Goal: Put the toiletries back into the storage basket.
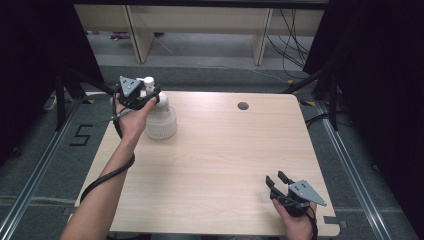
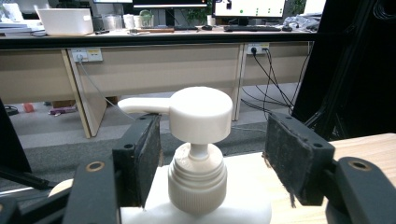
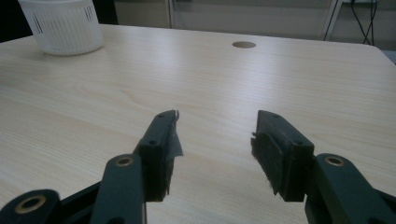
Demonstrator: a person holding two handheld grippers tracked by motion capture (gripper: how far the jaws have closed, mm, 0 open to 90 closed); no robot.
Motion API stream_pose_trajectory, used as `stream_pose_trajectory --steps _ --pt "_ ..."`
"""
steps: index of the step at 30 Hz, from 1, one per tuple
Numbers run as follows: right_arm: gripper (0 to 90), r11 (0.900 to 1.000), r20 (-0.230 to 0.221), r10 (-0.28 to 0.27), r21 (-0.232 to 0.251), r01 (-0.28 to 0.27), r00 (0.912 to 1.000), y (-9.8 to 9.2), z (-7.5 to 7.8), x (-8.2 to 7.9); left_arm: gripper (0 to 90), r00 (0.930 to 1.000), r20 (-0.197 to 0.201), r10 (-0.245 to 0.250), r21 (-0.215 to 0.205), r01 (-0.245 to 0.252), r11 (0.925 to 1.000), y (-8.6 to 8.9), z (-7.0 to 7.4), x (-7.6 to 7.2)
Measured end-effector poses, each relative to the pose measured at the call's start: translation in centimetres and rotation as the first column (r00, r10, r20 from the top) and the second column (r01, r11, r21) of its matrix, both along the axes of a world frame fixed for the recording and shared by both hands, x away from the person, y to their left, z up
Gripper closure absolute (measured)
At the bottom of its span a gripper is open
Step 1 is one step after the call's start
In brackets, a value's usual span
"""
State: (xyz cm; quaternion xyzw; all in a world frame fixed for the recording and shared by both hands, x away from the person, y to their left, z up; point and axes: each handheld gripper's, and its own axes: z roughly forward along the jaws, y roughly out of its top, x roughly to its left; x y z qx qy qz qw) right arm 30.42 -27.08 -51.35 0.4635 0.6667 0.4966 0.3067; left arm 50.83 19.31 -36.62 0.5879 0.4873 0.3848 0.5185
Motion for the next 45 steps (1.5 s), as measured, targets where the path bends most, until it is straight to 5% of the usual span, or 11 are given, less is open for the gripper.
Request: stream_pose_trajectory --steps 26,45 --pt "49.5 1.000 0.011 0.003 0.010 -0.003 0.9999 0.0 -0.1 0.1 35.3 0.9997 0.014 -0.019 0.027 0.019 0.9995 1.3 -1.3 -4.9" --pt "49.4 1.000 0.022 -0.008 -0.006 0.008 0.9997 0.0 -0.1 0.1 36.0 0.9970 0.041 -0.065 0.045 0.063 0.9970 1.5 -4.3 -10.2"
